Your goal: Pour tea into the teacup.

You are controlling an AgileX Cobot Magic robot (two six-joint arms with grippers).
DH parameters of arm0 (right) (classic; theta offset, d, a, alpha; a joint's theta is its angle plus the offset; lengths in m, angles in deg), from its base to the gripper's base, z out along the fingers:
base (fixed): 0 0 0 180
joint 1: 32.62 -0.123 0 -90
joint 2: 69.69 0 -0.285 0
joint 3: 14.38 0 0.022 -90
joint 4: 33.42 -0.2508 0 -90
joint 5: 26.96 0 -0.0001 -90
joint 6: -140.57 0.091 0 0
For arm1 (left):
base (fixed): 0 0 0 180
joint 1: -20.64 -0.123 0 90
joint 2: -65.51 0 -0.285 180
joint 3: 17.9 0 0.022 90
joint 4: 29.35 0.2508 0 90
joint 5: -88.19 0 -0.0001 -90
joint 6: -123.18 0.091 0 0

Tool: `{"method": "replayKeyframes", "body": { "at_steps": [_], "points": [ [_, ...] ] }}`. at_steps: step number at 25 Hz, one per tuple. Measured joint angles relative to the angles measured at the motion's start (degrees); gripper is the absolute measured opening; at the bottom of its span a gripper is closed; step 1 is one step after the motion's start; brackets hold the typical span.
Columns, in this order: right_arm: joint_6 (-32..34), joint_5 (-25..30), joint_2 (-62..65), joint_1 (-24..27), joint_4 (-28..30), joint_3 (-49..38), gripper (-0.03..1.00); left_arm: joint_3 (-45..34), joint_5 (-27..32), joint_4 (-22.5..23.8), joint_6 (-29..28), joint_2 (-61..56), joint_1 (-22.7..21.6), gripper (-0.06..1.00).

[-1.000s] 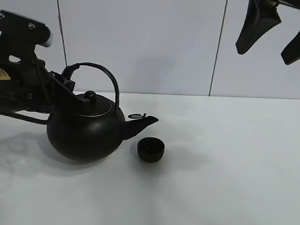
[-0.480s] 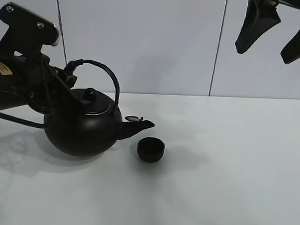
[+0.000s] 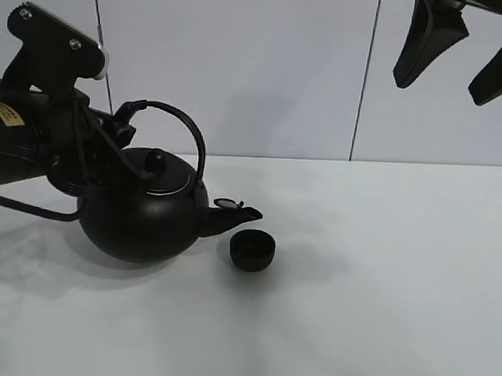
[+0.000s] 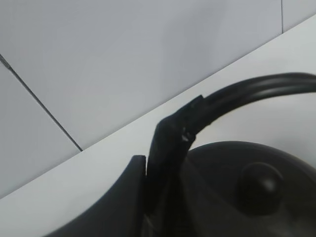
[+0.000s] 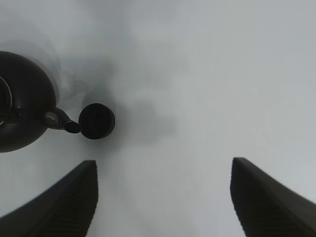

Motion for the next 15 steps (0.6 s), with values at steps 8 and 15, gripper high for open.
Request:
{"method": "replayKeyframes", "body": {
  "at_steps": [8,15],
  "points": [
    [0.00,0.00,0.00,0.00,0.00,0.00,0.52,0.00,0.00,-1.50,2.15,0.00,0.00,0.12],
    [0.00,0.00,0.00,0.00,0.00,0.00,0.52,1.35,2.15,-2.37,3.00,0.00,0.00,0.12]
  ]
}}
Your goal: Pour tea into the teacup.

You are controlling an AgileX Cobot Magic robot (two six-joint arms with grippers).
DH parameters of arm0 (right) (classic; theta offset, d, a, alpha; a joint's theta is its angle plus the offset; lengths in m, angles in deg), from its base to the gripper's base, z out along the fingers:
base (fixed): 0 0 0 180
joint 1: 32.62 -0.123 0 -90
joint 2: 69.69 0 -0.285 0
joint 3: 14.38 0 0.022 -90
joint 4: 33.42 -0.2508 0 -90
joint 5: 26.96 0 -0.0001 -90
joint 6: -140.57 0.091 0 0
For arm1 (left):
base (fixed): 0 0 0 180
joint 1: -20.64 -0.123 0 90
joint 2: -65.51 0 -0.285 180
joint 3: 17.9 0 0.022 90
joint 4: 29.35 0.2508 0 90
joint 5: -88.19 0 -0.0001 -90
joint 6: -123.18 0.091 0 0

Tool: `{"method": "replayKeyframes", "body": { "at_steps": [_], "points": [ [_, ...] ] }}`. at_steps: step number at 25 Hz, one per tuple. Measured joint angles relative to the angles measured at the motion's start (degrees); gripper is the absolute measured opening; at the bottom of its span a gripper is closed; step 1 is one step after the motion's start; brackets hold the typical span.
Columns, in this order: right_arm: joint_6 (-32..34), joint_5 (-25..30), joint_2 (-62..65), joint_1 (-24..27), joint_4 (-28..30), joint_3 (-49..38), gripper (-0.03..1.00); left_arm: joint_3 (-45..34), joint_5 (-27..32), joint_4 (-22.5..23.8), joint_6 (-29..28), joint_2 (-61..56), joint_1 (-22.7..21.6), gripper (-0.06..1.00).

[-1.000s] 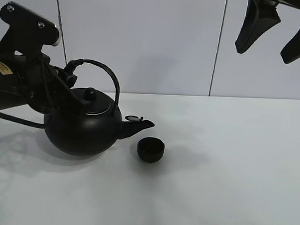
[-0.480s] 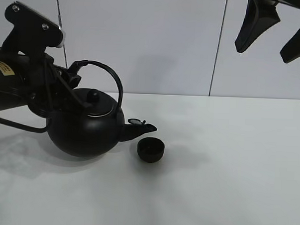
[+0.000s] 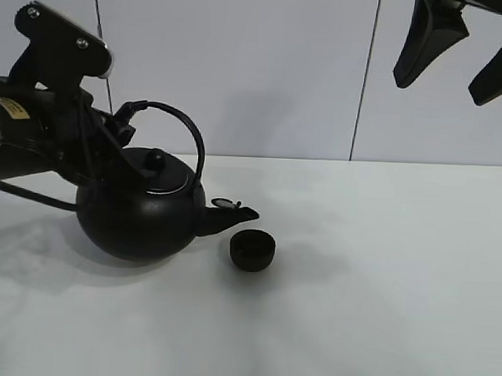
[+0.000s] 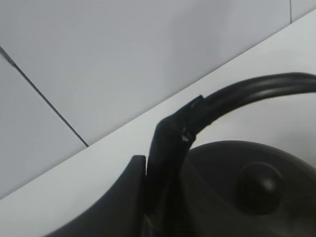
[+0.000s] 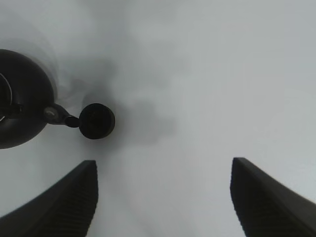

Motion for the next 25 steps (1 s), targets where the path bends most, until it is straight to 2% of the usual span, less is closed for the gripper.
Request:
{"method": "replayKeyframes", "body": {
  "at_steps": [6,25],
  "points": [
    [0.00,0.00,0.00,0.00,0.00,0.00,0.52,2.67,1.74,0.06,1.34,0.00,0.00,0.12],
    [0.00,-0.02,0.00,0.00,0.00,0.00,0.52,2.67,1.97,-0.10,3.08,0.00,0.04,0.12]
  ]
}}
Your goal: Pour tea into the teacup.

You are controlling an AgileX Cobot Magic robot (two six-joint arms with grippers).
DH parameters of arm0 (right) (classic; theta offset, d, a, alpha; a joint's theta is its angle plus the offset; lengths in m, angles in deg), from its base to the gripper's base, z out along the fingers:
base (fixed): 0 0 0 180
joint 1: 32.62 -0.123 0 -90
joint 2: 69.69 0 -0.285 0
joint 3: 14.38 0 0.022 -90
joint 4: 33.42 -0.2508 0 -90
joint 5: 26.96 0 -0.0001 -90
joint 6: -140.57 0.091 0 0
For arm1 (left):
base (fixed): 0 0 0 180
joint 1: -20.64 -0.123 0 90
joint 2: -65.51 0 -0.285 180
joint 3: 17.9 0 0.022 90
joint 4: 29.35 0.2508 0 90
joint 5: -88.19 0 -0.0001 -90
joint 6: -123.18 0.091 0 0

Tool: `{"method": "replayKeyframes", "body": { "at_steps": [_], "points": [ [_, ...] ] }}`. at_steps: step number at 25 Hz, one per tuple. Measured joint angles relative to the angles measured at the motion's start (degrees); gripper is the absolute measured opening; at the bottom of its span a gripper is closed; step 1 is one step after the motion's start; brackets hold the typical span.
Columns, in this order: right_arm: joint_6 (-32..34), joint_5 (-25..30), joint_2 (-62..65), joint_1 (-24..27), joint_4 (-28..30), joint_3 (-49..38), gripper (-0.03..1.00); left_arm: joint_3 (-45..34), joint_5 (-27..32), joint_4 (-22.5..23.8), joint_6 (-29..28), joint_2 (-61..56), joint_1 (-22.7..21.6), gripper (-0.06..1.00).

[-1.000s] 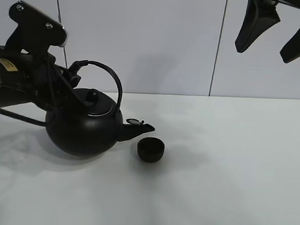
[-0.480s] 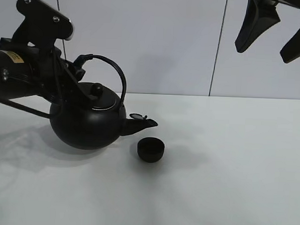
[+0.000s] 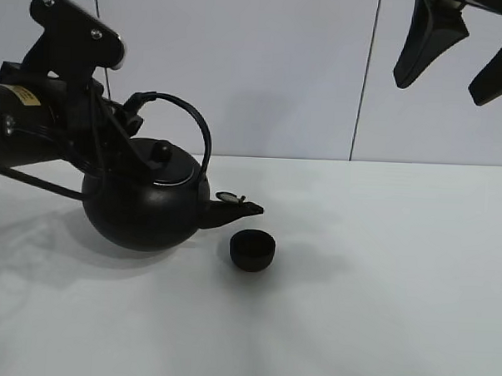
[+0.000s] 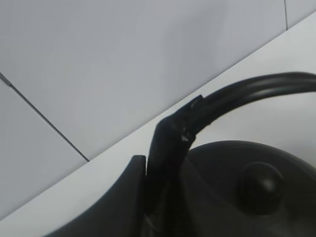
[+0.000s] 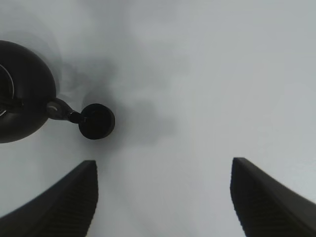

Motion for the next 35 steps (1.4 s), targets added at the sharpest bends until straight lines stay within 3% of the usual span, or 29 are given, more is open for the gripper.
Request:
{"method": "replayKeyframes", "body": {
  "at_steps": [27,35],
  "points": [
    [0.00,0.00,0.00,0.00,0.00,0.00,0.52,0.00,0.23,0.00,1.33,0.00,0.00,0.12],
    [0.00,0.07,0.00,0.00,0.00,0.00,0.52,-1.00,-2.74,-2.33,-8.53,0.00,0.02,0.12]
  ]
}}
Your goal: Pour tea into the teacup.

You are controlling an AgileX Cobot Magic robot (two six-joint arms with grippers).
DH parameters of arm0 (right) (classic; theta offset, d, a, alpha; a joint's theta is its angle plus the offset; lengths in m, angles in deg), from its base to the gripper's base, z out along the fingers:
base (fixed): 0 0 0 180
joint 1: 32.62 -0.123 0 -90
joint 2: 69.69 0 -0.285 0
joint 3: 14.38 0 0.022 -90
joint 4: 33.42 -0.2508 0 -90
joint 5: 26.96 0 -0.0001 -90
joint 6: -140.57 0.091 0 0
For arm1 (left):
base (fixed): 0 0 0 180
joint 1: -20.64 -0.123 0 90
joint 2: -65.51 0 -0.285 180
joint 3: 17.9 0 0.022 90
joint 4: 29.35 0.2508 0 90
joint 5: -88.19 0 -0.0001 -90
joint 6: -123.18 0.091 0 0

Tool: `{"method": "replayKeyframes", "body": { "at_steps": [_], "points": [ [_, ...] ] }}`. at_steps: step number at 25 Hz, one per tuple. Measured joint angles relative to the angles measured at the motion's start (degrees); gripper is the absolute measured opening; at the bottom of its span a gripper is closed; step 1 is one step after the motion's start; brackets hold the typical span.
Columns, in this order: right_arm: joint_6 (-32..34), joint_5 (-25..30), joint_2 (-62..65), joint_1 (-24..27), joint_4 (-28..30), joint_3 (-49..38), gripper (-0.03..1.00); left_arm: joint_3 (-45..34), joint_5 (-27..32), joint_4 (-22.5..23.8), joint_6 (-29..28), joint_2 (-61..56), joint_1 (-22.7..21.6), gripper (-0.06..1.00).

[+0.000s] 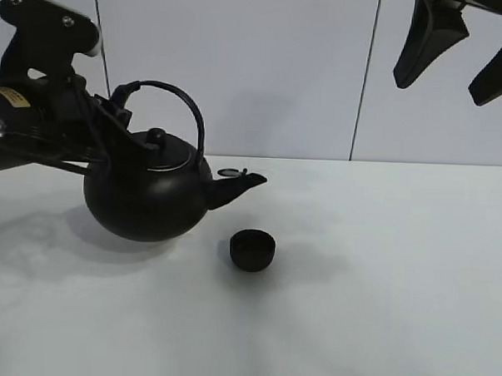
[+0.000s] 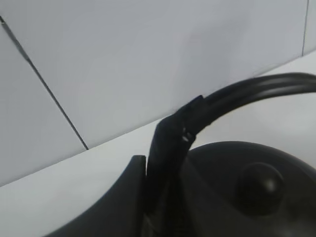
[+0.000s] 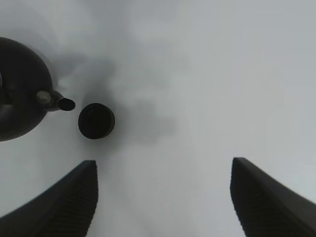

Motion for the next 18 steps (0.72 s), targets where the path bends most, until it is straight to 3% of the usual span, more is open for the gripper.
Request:
{"method": "replayKeyframes", "body": {
  "at_steps": [3,7,18],
  "points": [
    [0.00,0.00,0.00,0.00,0.00,0.00,0.52,-1.72,-3.68,-0.04,-5.01,-0.21,0.00,0.12],
    [0.00,0.00,0.00,0.00,0.00,0.00,0.52,-4.91,-4.40,0.41,-10.34,-3.61,0.00,0.12],
    [0.00,0.04,0.00,0.00,0.00,0.00,0.52,-13.19,-6.03,0.50,-12.57,-8.39,0.05,0.12]
  ]
}}
